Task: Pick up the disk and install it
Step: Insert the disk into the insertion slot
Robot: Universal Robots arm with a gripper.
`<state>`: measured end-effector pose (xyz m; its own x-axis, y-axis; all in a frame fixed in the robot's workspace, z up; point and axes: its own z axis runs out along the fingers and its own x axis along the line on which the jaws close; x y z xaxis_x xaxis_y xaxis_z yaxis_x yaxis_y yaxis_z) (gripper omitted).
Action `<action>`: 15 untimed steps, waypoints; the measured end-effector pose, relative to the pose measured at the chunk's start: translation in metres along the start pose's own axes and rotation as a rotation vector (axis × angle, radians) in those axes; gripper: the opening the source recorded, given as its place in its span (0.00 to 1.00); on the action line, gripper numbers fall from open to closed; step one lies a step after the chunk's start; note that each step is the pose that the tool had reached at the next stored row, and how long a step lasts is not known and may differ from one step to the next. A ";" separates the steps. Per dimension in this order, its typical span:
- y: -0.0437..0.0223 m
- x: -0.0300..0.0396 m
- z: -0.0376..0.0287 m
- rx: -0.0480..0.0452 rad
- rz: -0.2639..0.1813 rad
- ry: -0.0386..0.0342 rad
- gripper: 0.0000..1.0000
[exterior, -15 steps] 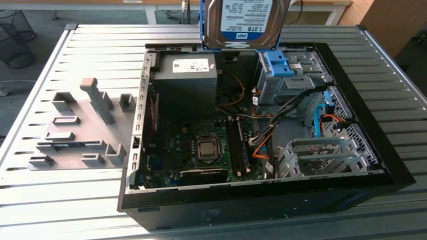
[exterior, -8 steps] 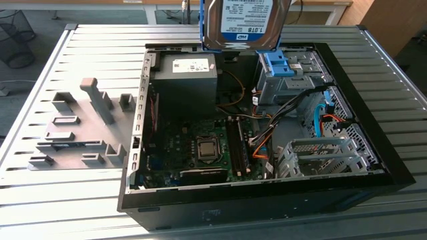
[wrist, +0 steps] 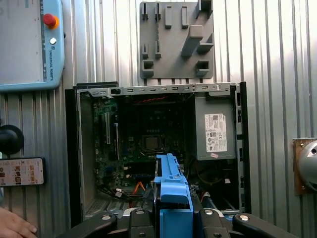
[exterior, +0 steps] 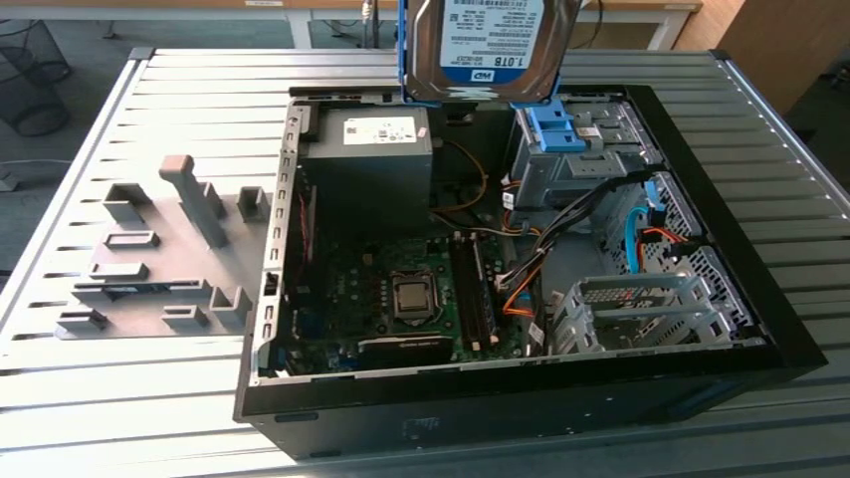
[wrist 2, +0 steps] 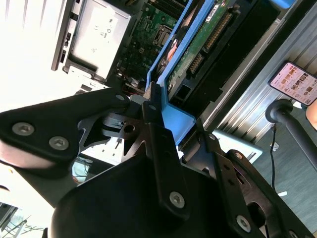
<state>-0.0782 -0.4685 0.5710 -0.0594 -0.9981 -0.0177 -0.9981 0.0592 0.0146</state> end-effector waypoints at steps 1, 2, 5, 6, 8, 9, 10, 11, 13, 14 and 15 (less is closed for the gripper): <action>0.0000 0.0000 0.0000 0.0000 0.000 -0.0001 0.36; 0.0000 0.0000 0.0000 0.0000 0.000 0.0000 0.36; 0.0000 0.0001 0.0000 0.0000 0.000 0.0000 0.36; 0.0000 0.0001 0.0000 0.0000 0.000 0.0000 0.36; 0.0000 0.0001 0.0000 0.0000 0.000 0.0000 0.36; 0.0000 0.0003 0.0000 0.0000 0.000 0.0000 0.36; 0.0000 0.0007 0.0000 0.0000 0.000 0.0000 0.36; -0.0001 0.0013 0.0000 0.0000 0.000 -0.0001 0.36; -0.0003 0.0043 0.0000 0.0000 0.000 0.0001 0.36; -0.0004 0.0061 0.0001 0.0000 0.000 0.0000 0.36; -0.0005 0.0084 0.0002 0.0000 0.000 0.0000 0.36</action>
<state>-0.0782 -0.4769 0.5706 -0.0594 -0.9981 -0.0177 -0.9981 0.0592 0.0146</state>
